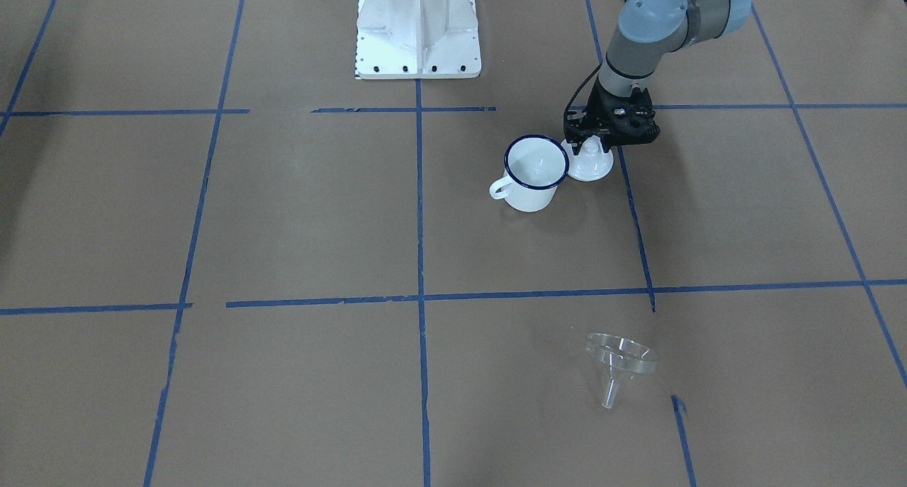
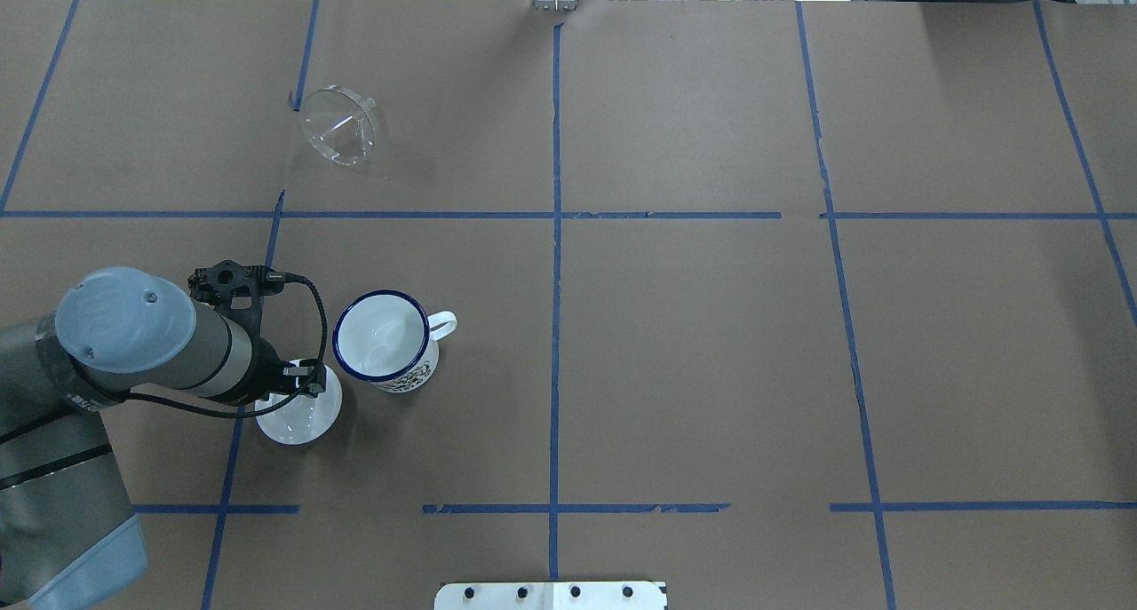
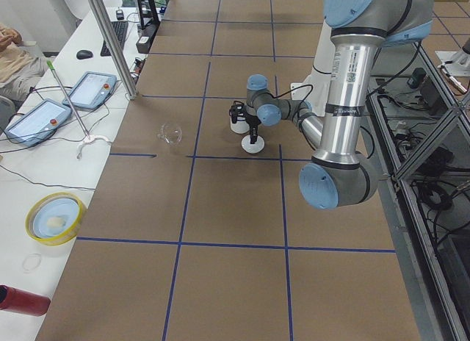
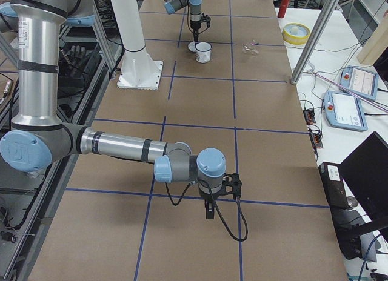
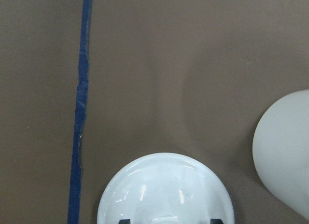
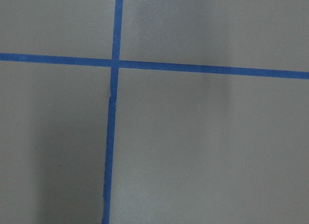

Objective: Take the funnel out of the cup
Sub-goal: 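Lower the left gripper onto the white lid and grasp its knob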

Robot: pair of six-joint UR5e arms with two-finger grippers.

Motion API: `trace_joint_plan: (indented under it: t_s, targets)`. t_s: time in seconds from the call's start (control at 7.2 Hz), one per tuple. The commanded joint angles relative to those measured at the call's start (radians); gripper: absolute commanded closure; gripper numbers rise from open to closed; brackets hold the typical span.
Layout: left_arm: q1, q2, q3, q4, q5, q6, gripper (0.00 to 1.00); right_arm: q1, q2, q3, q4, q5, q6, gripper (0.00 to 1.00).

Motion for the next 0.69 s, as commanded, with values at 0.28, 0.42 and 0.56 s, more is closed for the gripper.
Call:
trace_joint_plan:
  t_s: [0.28,0.42,0.56]
  targets:
    - [0.002,0.011,-0.014,0.011,-0.002,0.000,0.91,0.000,0.000,0.000,0.000,0.000,0.000,0.00]
    - [0.000,0.011,-0.025,0.011,-0.002,0.000,1.00,0.000,0.000,0.000,0.000,0.000,0.000,0.00]
    - [-0.003,0.011,-0.034,0.011,-0.002,0.000,1.00,0.000,0.000,0.000,0.000,0.000,0.000,0.00]
